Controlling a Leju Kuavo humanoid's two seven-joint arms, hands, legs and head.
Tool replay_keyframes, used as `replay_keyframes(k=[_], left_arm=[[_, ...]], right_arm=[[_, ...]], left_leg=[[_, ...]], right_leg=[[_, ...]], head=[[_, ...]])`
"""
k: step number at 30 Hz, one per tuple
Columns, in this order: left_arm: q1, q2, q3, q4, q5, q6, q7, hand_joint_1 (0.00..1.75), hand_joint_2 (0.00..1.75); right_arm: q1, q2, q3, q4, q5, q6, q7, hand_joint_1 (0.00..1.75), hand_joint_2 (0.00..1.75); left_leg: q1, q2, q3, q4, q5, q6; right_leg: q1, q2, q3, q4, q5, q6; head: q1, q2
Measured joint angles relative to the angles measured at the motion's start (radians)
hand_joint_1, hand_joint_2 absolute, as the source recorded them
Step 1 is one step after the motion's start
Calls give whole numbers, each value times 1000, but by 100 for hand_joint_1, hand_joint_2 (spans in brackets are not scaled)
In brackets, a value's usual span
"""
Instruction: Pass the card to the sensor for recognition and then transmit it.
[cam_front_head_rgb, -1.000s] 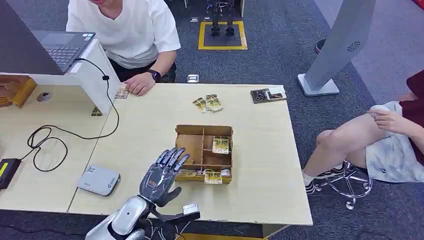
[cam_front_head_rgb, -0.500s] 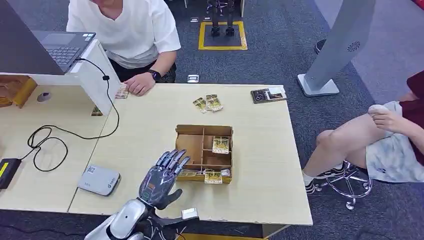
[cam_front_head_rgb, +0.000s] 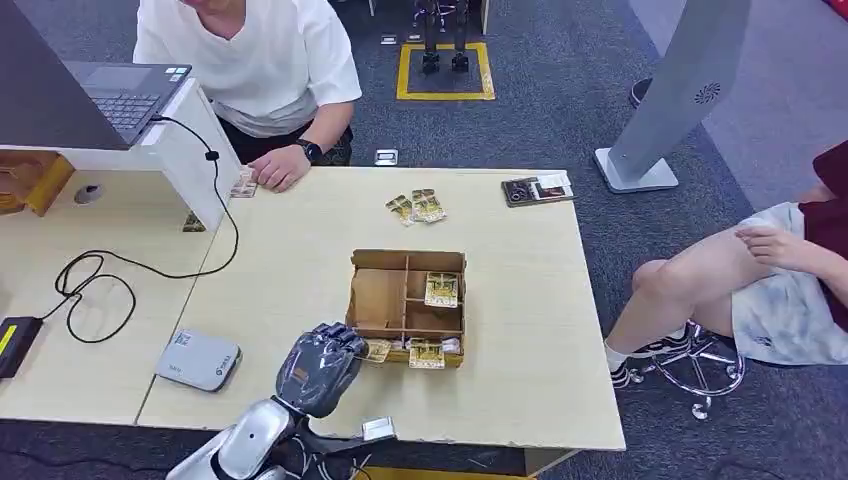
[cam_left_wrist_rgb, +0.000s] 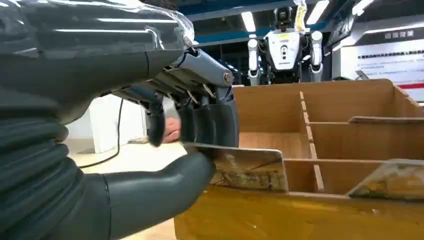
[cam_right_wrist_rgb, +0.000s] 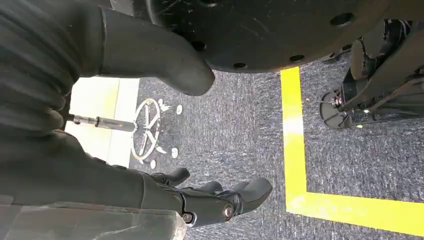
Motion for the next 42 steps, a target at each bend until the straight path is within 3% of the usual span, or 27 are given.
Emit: replay_keyframes(k=[3, 7, 15, 24, 34, 42], left_arm=[[0, 4, -3, 0, -1, -7, 1, 155, 175], [0, 8, -5, 0, -1, -9, 1, 157, 175], [15, 23, -18, -2, 6, -5, 1, 175, 175], [75, 27, -16, -23, 68, 141, -44, 175, 175], [122, -1, 18, -61, 114, 264, -102, 175, 175], [138, -15, 39, -67, 114, 268, -109, 175, 175]], right_arm=[[0, -2, 0, -2, 0, 0, 0, 0, 175], [0, -3, 0, -2, 0, 1, 0, 0, 175], [0, -3, 0, -2, 0, 2, 0, 0, 175], [0, -3, 0, -2, 0, 1, 0, 0, 175], [1, -3, 0, -5, 0, -2, -2, 0, 175], [1, -3, 0, -5, 0, -2, -3, 0, 175]], left_leg=[[0, 0, 0, 0, 0, 0], [0, 0, 0, 0, 0, 0], [0, 0, 0, 0, 0, 0], [0, 0, 0, 0, 0, 0], [0, 0, 0, 0, 0, 0], [0, 0, 0, 0, 0, 0]], right_leg=[[0, 0, 0, 0, 0, 0], [0, 0, 0, 0, 0, 0], [0, 0, 0, 0, 0, 0], [0, 0, 1, 0, 0, 0], [0, 0, 0, 0, 0, 0], [0, 0, 0, 0, 0, 0]], head=[[0, 0], [0, 0], [0, 0], [0, 0], [0, 0], [0, 0]])
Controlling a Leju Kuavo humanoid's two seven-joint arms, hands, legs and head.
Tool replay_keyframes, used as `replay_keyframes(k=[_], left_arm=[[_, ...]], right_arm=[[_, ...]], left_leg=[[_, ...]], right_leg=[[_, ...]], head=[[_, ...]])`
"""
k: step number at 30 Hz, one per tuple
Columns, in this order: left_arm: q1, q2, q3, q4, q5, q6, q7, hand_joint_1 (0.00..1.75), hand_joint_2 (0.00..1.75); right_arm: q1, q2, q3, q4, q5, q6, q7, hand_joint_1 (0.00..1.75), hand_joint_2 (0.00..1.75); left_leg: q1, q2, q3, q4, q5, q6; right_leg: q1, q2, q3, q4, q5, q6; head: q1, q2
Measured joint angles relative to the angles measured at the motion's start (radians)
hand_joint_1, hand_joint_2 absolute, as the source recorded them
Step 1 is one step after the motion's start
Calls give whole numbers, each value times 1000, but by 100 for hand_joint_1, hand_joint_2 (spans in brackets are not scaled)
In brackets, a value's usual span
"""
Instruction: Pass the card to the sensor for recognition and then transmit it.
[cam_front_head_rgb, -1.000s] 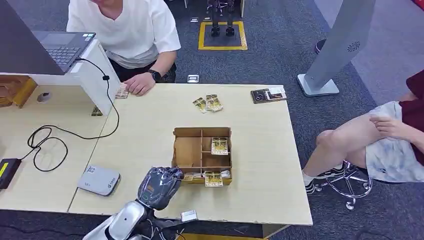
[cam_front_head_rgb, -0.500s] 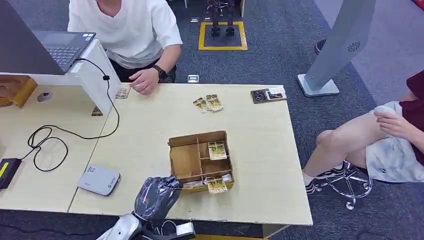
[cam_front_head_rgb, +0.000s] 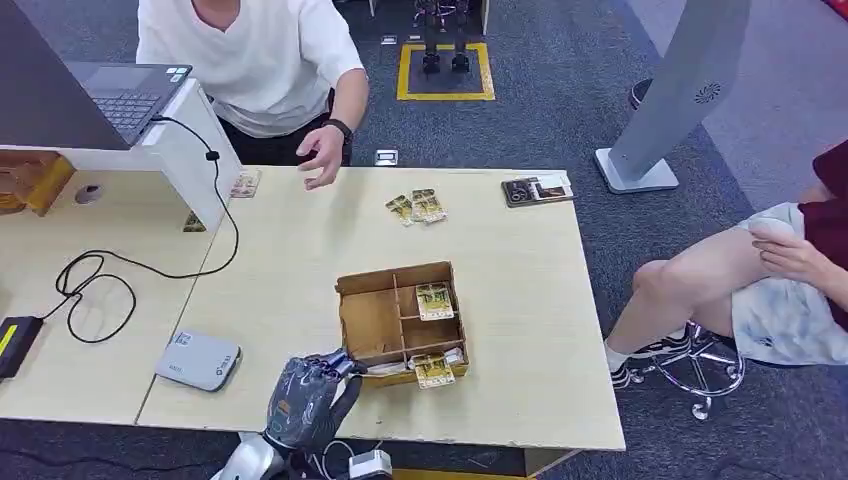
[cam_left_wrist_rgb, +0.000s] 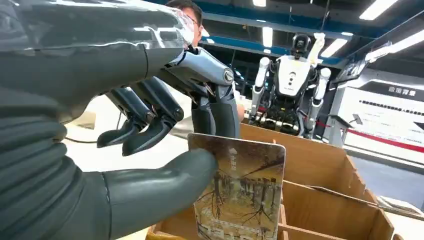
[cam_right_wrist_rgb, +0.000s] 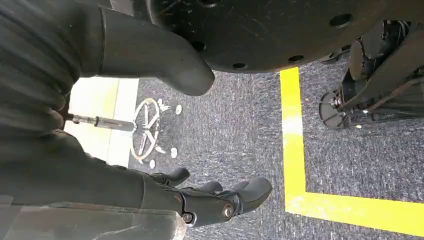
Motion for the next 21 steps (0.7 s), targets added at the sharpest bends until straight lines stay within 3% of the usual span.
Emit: replay_keyframes(k=[3, 13, 16, 21], left_arm=[[9, -6, 13, -4, 4, 4, -11, 175, 175], [110, -111, 193, -71, 51, 4, -196, 175, 175], [114, -161, 260, -83, 137, 4, -278, 175, 175], [58, -195, 290, -82, 363, 4, -243, 175, 175]], right_arm=[[0, 0, 0, 0, 0, -1, 0, 0, 175], [2, 0, -3, 0, 0, -5, -12, 0, 175], [1, 0, -4, 0, 0, -8, -13, 0, 175], [0, 0, -4, -3, 0, -20, -13, 0, 175]], left_leg=[[0, 0, 0, 0, 0, 0], [0, 0, 0, 0, 0, 0], [0, 0, 0, 0, 0, 0], [0, -1, 0, 0, 1, 0]], right_leg=[[0, 0, 0, 0, 0, 0], [0, 0, 0, 0, 0, 0], [0, 0, 0, 0, 0, 0], [0, -1, 0, 0, 0, 0]], head=[[0, 0], [0, 0], [0, 0], [0, 0]])
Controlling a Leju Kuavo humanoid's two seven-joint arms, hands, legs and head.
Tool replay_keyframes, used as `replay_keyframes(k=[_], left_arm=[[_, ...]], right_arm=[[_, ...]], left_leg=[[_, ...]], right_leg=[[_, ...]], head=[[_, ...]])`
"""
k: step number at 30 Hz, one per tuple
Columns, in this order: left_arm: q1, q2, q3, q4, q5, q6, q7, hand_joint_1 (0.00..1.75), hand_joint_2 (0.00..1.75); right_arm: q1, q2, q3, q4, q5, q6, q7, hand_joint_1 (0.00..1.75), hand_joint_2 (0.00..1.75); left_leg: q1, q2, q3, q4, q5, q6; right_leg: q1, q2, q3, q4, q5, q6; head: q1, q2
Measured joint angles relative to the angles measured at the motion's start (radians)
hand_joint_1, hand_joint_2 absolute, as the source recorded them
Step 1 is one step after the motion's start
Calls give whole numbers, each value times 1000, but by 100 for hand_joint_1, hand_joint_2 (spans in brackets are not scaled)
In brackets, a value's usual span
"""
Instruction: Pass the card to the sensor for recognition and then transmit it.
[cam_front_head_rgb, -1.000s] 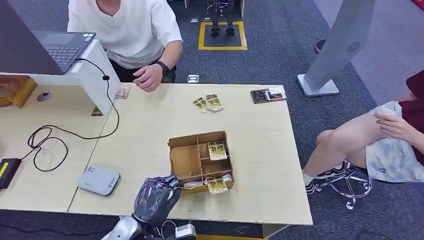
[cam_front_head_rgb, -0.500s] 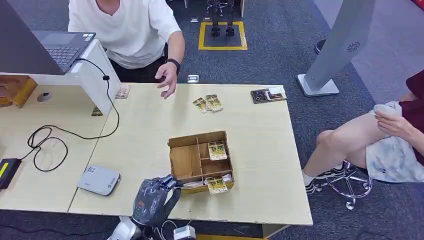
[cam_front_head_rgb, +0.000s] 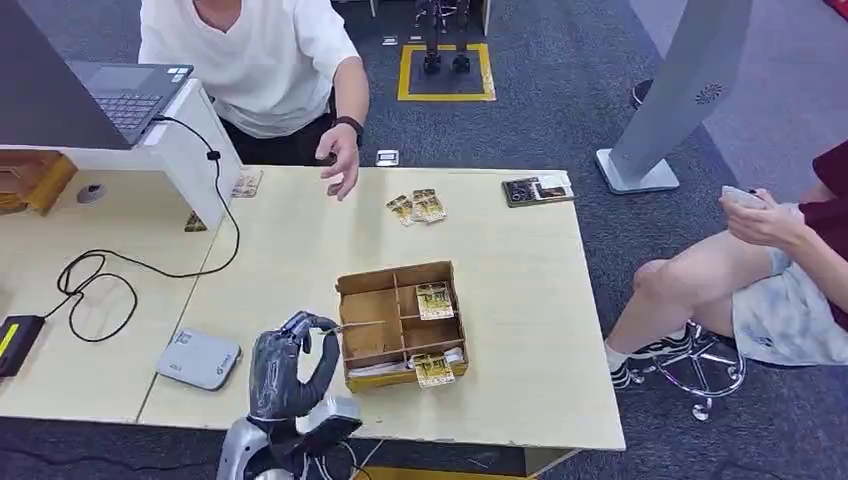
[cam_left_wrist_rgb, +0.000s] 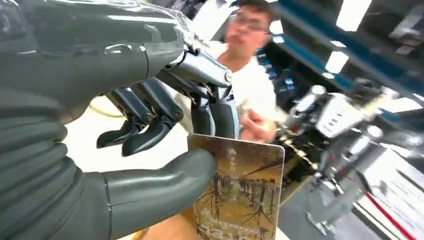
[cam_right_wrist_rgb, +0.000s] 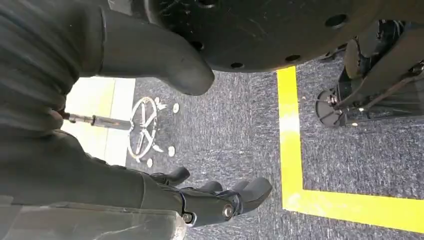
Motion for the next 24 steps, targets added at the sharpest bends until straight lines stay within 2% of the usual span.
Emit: replay_keyframes(k=[4, 9, 16, 24], left_arm=[[-89, -5, 0, 21, 179, -3, 54, 175, 175], [-209, -13, 0, 88, 308, -21, 84, 175, 175], [-347, -25, 0, 215, 339, -23, 96, 175, 175], [-458, -39, -1, 346, 333, -12, 128, 175, 175]], right_arm=[[-3, 0, 0, -3, 0, -9, 2, 0, 175], [-6, 0, 5, -9, 2, -21, 9, 0, 175], [-10, -1, 13, -15, 5, -30, 17, 0, 175], [-14, -8, 29, -28, 6, -38, 19, 0, 175]], left_leg=[[0, 0, 0, 0, 1, -1], [0, 0, 0, 0, 1, -1], [0, 0, 0, 0, 1, -1], [0, 1, 0, 0, 1, -1]], right_leg=[[0, 0, 0, 0, 1, -1], [0, 0, 0, 0, 1, -1], [0, 1, 0, 0, 1, -1], [0, 1, -1, 0, 2, -2]], head=[[0, 0], [0, 0], [0, 0], [0, 0]])
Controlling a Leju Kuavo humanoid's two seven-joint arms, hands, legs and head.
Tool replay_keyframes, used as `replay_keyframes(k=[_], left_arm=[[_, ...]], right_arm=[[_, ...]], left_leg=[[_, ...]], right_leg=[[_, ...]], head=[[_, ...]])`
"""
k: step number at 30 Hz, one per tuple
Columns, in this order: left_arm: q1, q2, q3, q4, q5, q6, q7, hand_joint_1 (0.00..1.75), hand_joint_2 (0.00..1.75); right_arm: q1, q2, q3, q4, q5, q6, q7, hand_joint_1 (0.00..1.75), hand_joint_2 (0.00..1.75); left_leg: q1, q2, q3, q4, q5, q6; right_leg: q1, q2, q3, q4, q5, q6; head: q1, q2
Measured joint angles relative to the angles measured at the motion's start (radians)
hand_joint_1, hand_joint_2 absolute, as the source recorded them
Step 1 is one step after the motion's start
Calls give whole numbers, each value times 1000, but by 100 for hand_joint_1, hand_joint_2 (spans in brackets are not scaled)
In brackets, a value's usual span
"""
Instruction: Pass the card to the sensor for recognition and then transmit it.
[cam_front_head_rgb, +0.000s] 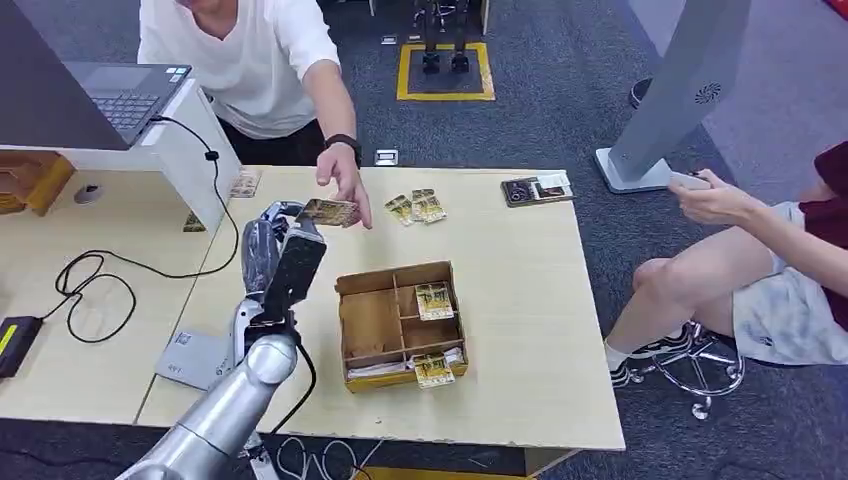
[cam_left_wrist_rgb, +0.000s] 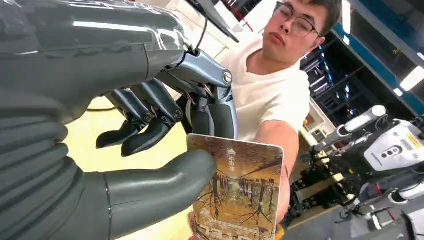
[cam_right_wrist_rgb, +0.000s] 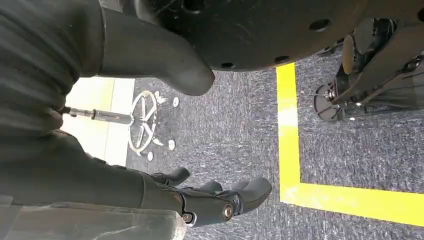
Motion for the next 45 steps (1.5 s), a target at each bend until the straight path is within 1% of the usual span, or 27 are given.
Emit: replay_keyframes(k=[3, 8, 14, 15, 16, 17, 18, 24, 33, 39, 42, 43, 45], left_arm=[[-36, -6, 0, 50, 7, 0, 8, 175, 175], [-73, -13, 0, 117, 30, 3, 1, 175, 175], [-97, -18, 0, 169, 40, 3, 0, 175, 175], [-100, -20, 0, 175, 44, 3, -1, 169, 175], [-102, -22, 0, 180, 46, 3, -4, 87, 175], [-105, -24, 0, 185, 55, 2, -9, 10, 175], [-106, -26, 0, 188, 63, 1, -14, 0, 175], [-106, -39, 0, 196, 86, 3, -44, 0, 175], [-99, -44, 0, 189, 125, 1, -58, 0, 175], [-68, -42, -2, 141, 142, 5, -87, 0, 175], [-41, -39, -2, 101, 139, 10, -98, 0, 175], [-32, -38, -2, 88, 139, 11, -100, 0, 0], [-12, -35, -2, 59, 148, 11, -107, 0, 0]], right_arm=[[-1, -3, 2, -4, 0, -1, 1, 0, 175], [-3, -5, 4, -9, 0, -5, 2, 0, 175], [-4, -6, 8, -11, -1, -10, 2, 0, 175], [-4, -6, 8, -12, -1, -10, 2, 0, 175], [-5, -6, 8, -12, -1, -11, 2, 0, 175], [-5, -6, 8, -13, -1, -11, 2, 0, 175], [-5, -6, 8, -14, -1, -13, 2, 0, 175], [-6, -6, 8, -14, -2, -14, 2, 0, 175], [-6, -6, 8, -14, -4, -16, 2, 0, 175], [-6, -6, 8, -14, -5, -18, 0, 0, 175], [-5, -6, 8, -14, -6, -18, 0, 0, 175], [-5, -6, 8, -14, -6, -19, 0, 0, 175], [-5, -6, 8, -14, -6, -19, 0, 0, 175]], left_leg=[[0, 0, 0, 0, 0, 0], [0, 0, 0, 0, 0, 0], [0, 0, 0, 0, 0, 0], [0, 0, 0, 0, 0, 0], [0, 0, 0, 0, 0, 0], [0, 0, 0, 0, 0, 0], [0, 0, 0, 0, 0, 0], [0, 0, 0, 0, 0, 0], [0, 0, 0, 0, 0, 0], [0, 0, 0, 0, 0, 0], [0, 0, 0, 0, 0, 0], [0, 0, 0, 0, 0, 0], [0, 0, -1, 0, 0, 0]], right_leg=[[0, 0, 0, 0, 0, 0], [0, 0, 0, 0, 0, 0], [0, 0, 0, 0, 0, 0], [0, 0, 0, 0, 0, 0], [0, 0, 0, 0, 0, 0], [0, 0, 0, 0, 0, 0], [0, 0, 0, 0, 0, 0], [0, 0, 0, 0, 0, 0], [0, 0, 0, 0, 0, 0], [0, 0, 0, 0, 0, 0], [0, 0, 0, 0, 0, 0], [0, 0, 0, 0, 0, 0], [0, 0, 0, 0, 0, 0]], head=[[0, 0], [0, 0], [0, 0], [0, 0], [0, 0], [0, 0], [0, 0], [0, 0], [0, 0], [0, 0], [0, 0], [0, 0], [0, 0]])
